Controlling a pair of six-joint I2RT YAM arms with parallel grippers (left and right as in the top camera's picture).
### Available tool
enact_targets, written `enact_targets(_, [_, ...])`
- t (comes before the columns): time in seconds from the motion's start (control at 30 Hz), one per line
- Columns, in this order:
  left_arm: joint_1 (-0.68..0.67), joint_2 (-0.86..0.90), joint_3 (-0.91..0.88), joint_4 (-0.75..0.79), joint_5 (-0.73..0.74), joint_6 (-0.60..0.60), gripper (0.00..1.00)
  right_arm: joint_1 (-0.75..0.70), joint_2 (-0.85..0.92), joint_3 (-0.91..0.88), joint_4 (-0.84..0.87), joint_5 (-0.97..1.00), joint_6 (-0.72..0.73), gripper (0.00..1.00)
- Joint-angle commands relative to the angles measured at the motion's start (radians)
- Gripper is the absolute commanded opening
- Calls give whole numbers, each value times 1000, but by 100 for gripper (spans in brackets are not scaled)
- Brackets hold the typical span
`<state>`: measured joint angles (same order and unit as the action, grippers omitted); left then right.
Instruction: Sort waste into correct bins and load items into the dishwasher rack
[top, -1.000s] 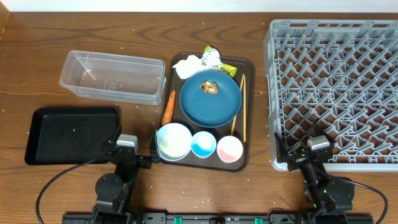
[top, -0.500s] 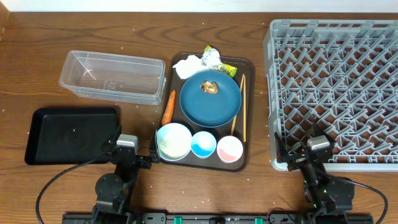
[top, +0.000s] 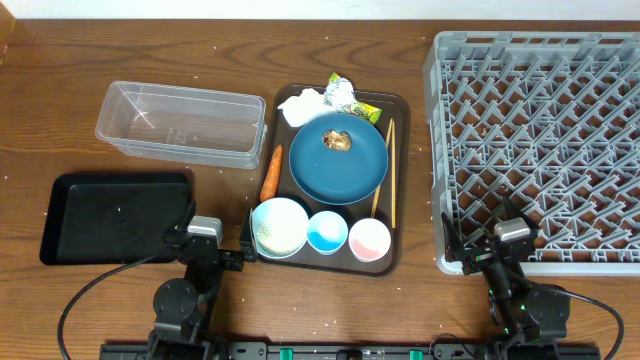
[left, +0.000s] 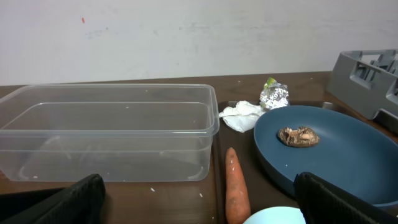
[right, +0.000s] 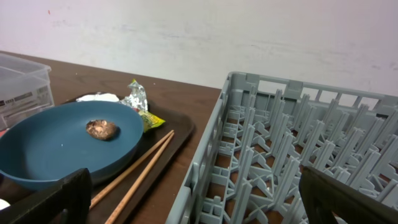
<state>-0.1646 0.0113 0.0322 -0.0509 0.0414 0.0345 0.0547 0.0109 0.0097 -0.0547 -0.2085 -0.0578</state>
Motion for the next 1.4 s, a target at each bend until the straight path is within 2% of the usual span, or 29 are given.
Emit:
enact_targets(0.0, [5, 0, -28, -16, -27, 14, 98, -12, -2, -4, 0, 3, 12, 99])
enact_targets(1.37, [5, 0, -28, -11, -23, -9, 98, -12, -2, -4, 29, -47, 13, 99])
